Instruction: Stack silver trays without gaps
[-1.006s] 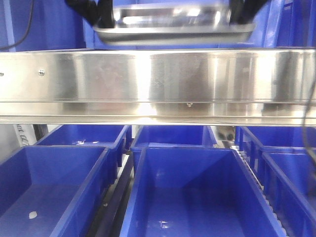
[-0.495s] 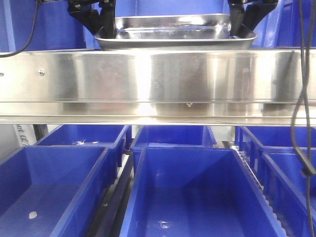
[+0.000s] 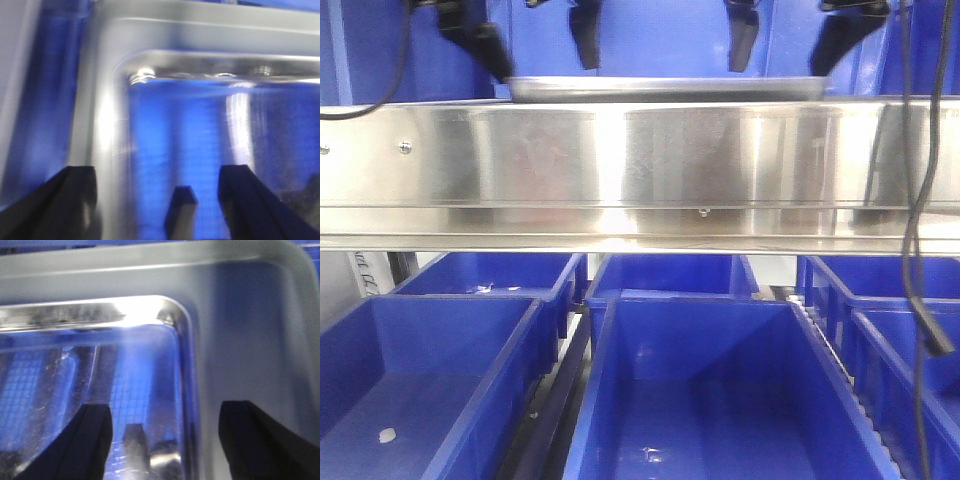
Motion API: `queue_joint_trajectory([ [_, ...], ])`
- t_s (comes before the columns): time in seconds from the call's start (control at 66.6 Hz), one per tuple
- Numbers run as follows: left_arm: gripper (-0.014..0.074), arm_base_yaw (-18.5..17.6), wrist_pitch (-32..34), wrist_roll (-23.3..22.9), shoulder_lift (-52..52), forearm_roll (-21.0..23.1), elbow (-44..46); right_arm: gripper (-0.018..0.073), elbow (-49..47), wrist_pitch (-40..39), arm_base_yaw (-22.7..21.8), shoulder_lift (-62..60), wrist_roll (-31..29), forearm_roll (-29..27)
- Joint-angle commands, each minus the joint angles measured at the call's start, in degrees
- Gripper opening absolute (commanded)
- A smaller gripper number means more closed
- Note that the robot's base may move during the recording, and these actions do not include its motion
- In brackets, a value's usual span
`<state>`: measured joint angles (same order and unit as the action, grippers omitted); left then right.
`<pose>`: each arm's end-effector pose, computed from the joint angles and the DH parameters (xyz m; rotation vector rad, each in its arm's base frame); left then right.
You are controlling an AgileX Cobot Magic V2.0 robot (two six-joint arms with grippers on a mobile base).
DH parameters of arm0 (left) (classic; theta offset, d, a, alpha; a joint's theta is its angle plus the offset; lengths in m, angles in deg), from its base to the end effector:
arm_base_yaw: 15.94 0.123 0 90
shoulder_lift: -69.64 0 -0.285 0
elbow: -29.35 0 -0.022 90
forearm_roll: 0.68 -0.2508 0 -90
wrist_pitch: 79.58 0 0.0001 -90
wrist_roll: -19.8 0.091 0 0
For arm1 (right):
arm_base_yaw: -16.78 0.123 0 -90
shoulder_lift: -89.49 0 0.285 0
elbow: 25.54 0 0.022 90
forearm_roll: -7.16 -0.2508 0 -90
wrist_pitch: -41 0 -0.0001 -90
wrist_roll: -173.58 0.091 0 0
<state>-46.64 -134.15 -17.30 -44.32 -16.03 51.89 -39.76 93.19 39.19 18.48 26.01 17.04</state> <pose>0.3694 -0.1965 0.3264 -0.0284 2.5040 -0.1491 0.3691 0.1388 0.3183 0.1395 2.5477 0.1582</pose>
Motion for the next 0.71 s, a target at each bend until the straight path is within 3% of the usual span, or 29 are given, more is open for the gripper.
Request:
queue_joint_trajectory([
  [0.0, 0.0421, 0.3, -0.01, -0.6, 0.09, -0.83, 0.4, 0.0349, -0.37, -0.52, -0.5, -0.29, -0.21, 1.38],
  [0.12, 0.0365, 0.3, 0.35, -0.6, 0.21, -1.99, 0.68, 0.0319, -0.37, -0.53, -0.5, -0.29, -0.64, 1.38],
  [0.225, 0.0162, 0.17, -0.16, -0.25, 0.85, -4.44, 2.72, 0.0181, -1.29, 1.02, -0.5, -0.86, -1.14, 1.38],
  [0.315, -0.0039, -0.08, -0.46, 2.7, 2.55, -4.36, 5.72, 0.0041, -2.32, 1.98, -0.5, -2.46, -1.14, 1.38],
  [0.375, 0.0001, -0.49, -0.56, 3.06, 4.16, -4.26, 7.32, -0.0033, -3.2, 2.54, -0.5, -4.31, -1.14, 1.38],
  [0.511, 0.0012, -1.91, -0.42, 3.06, 8.1, -4.54, 7.89, -0.0017, -3.92, 2.29, -0.5, -8.35, -2.93, 1.26],
  [0.691, 0.0012, -4.31, 3.03, 3.06, 13.2, -4.71, 4.72, -0.0017, 0.01, -0.98, -0.03, -14.88, -9.68, -1.04],
])
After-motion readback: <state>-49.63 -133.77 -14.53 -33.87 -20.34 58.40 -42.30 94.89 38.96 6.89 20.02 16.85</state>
